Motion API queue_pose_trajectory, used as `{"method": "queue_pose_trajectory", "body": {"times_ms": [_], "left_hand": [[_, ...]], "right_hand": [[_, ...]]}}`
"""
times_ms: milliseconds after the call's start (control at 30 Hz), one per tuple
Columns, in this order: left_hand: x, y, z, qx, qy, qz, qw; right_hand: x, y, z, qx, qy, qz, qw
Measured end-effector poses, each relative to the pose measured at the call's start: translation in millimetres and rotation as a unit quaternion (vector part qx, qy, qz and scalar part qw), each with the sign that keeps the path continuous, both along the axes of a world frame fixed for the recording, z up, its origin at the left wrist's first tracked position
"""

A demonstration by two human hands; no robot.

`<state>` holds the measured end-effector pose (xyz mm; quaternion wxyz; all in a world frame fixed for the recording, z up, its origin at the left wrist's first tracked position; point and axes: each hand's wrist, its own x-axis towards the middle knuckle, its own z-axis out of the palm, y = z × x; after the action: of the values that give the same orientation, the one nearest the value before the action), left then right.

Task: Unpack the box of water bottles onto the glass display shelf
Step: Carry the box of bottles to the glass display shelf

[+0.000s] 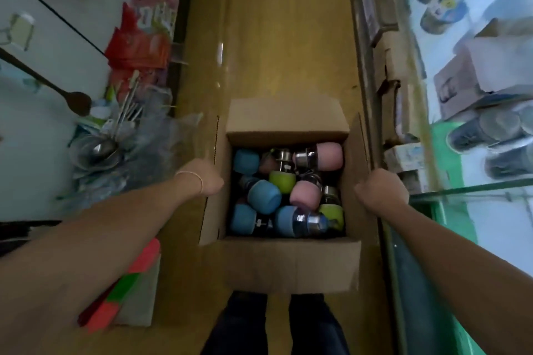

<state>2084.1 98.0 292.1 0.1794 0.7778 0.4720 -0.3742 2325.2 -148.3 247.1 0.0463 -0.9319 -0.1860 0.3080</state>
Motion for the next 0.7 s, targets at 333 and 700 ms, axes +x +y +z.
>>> {"method": "queue_pose_trajectory", "body": {"times_ms": [333,700], "left_hand": [[16.0,15.9,-220.7,-0.017,-0.011,0.049,0.999],[3.8,24.8,-352.2,-0.031,0.013,0.072,0.997]], "right_hand": [[37.0,-7.2,-207.2,-0.032,0.015,-0.002,0.999],[53.9,-22.3,-325.5,-0.064,0.01,0.043,0.997]]}}
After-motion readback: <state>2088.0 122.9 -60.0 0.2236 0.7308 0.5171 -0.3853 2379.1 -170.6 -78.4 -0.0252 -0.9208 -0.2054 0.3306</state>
